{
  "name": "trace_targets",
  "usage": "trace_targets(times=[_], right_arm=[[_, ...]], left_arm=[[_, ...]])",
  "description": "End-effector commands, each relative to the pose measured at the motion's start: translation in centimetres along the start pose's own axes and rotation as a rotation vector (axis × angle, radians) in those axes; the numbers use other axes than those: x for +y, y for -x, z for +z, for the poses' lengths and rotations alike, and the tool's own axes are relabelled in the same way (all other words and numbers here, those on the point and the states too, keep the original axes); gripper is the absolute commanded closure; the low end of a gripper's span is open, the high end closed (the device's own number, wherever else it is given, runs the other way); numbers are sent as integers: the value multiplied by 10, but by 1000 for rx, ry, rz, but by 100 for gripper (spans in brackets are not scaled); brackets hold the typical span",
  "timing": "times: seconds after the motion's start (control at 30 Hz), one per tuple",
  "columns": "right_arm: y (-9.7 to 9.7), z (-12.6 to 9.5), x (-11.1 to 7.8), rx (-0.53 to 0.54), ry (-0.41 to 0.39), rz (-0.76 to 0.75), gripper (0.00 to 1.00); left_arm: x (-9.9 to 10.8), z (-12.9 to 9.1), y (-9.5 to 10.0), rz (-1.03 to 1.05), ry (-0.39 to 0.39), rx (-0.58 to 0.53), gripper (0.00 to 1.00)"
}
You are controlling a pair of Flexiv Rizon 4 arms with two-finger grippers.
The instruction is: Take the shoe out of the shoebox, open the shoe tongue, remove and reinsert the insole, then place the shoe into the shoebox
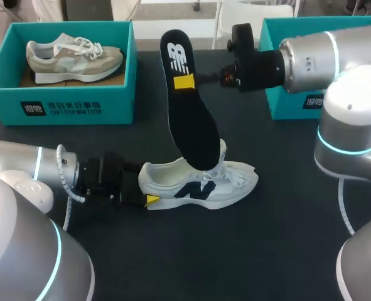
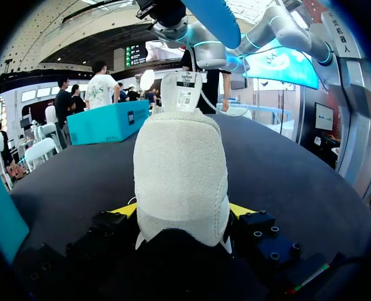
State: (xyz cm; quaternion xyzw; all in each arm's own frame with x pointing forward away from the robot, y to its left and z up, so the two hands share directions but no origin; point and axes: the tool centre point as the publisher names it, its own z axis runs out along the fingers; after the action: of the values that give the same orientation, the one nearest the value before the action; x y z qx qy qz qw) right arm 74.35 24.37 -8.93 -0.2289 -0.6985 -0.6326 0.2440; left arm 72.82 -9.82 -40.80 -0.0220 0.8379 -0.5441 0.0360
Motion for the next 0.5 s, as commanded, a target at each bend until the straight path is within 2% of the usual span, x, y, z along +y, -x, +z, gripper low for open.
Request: trace_targets(times=[0.03,0.13,0.4,0.5], right_arm=[[-16,2,-2,-34,59,-2,100],[-30,5,0,-46,59,-3,100],[-74,5,-10,-97,40,23,100],[-84,1,-14,-127,44,37,100]], left_arm=[[3,2,-1,0,-1,-1,100],[3,2,-1,0,-1,-1,100],[3,2,-1,0,-1,-1,100],[3,2,-1,0,-1,-1,100]])
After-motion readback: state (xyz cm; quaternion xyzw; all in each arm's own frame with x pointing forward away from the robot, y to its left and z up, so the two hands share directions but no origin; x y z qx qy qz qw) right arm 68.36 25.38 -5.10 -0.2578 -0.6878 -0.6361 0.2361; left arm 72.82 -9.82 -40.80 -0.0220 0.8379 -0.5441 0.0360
